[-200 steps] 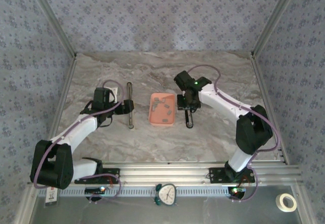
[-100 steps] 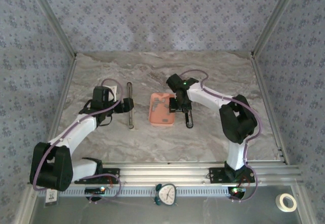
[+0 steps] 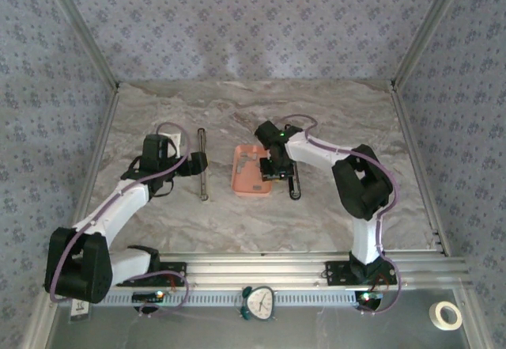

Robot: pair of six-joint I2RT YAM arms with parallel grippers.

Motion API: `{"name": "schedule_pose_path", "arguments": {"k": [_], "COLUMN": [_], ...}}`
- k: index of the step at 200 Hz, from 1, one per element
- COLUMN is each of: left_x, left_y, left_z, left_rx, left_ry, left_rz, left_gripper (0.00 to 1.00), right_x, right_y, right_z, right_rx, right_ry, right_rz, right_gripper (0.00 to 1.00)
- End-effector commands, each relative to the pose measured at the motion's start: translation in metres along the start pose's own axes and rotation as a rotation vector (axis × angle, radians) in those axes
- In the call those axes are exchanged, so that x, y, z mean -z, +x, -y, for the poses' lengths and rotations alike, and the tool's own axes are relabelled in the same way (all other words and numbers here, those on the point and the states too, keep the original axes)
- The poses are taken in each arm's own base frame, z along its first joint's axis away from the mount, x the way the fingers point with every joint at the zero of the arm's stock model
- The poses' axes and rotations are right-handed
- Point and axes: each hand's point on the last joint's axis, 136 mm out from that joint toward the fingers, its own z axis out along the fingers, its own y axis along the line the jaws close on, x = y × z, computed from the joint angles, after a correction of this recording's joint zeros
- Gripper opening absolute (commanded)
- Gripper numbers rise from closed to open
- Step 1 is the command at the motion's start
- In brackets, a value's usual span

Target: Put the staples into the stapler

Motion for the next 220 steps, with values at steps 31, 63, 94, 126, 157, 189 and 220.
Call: {"name": "schedule_pose_path", "arguments": {"k": [31,63,94,126,157,189,220], "left_x": [0.003,0.002,0.002,0.002,0.002,0.003,0.004], "left_y": [0.004,0.003,0.005,0.005,0.005,0.005,0.007], "left_z": [0.002,0.003,0.003,0.004,0.004,0.004,0.003], "left_rx": [-0.012,-0.010,-0.007,-0.006,-0.005,-0.006,-0.003], "left_ry": [0.003,0.009,0.013,0.015,0.017,0.018,0.017], "left_rz": [0.000,0.001,-0.004,-0.002,-0.002,0.001,0.004], "left_gripper": [0.88,0.88,0.88,0.88,0.88,0.88,0.88], "right_x": [0.001,0.003,0.004,0.005,0.008,0.012,0.016], "right_y": [0.020,0.022,0.023,0.029,0.033,0.038,0.045], "right_z": [0.014,0.018,0.020,0.016,0.014,0.013,0.015], "right_rx": [0.069,0.107,0.140,0.171,0.195,0.222,0.246], "right_ry": [0.066,0.087,0.100,0.101,0.102,0.101,0.110], "right_rz": [-0.056,-0.065,-0.072,-0.078,-0.077,-0.080,-0.095], "right_gripper": [0.24,0.23,0.21,0.20,0.19,0.18,0.17]}}
